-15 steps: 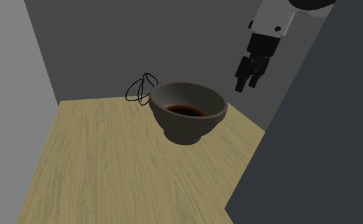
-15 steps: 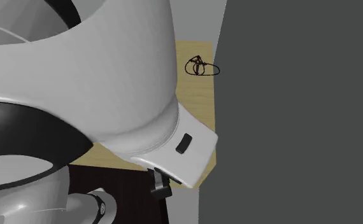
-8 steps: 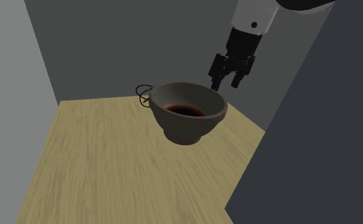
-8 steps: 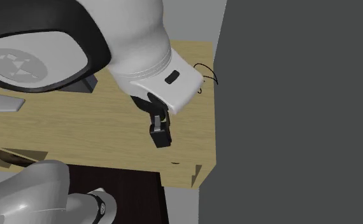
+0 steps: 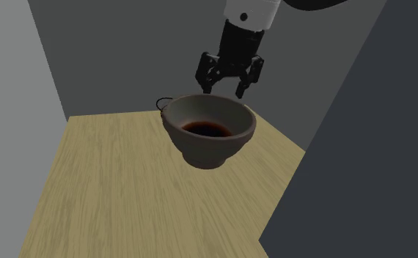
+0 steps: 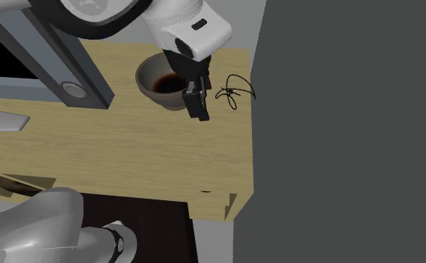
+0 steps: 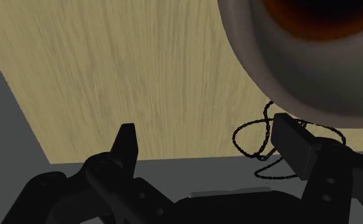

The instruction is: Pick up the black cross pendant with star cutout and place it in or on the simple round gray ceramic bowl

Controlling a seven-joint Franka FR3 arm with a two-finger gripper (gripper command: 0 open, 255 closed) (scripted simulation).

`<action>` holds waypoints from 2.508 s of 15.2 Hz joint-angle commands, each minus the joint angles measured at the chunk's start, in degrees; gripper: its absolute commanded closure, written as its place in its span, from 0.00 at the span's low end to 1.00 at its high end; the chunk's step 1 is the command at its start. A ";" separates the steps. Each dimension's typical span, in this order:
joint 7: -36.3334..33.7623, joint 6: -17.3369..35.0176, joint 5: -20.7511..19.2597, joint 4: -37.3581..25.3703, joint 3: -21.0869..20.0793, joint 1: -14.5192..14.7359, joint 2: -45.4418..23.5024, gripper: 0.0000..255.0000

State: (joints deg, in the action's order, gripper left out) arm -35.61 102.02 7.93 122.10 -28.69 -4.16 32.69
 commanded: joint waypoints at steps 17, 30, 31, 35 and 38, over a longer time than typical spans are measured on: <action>-33.75 5.27 -20.97 -18.69 -24.92 -10.57 -25.62 0.00; -33.82 5.67 -21.06 -18.33 -24.90 -10.60 -25.71 1.00; -33.83 5.67 -21.07 -18.34 -24.91 -10.60 -25.72 1.00; -33.83 5.68 -21.08 -18.33 -24.91 -10.60 -25.72 1.00; -40.16 -3.04 -25.63 -26.87 -28.23 -11.43 -35.48 0.00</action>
State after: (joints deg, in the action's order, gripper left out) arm -71.77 104.72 -15.06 99.94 -55.26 -15.13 2.86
